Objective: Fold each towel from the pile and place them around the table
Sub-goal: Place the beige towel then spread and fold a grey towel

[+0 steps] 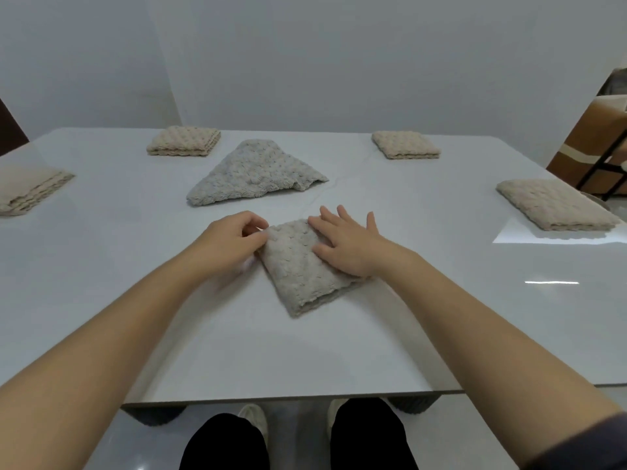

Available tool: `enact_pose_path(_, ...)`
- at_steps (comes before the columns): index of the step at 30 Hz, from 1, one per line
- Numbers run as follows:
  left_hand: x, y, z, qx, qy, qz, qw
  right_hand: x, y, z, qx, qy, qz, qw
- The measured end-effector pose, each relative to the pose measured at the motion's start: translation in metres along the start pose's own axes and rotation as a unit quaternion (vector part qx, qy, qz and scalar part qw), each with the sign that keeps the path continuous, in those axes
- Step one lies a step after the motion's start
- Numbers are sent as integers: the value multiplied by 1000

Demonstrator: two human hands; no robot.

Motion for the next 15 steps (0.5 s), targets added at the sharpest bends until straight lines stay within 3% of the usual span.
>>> enact_pose_path(6, 39, 5, 10, 59, 36, 113, 991, -11, 0, 4, -26, -34, -64, 997)
enact_pose_path(11, 40, 0, 16, 64, 122, 159, 978, -13, -22, 0, -12, -53, -56, 997)
enact_pose_path(15, 34, -1, 5, 83, 93, 148, 981, -10, -22, 3, -18, -52, -71, 996)
Point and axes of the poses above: each hand's wrist, its own x-axis away from the middle knuckle, its own y-axis out of the back of the hand, z = x × y, the point moved 5 cm from there along -x, towards the middle knuckle, and after that the axes turned 13 degrees about y, right-handed, at the moved point
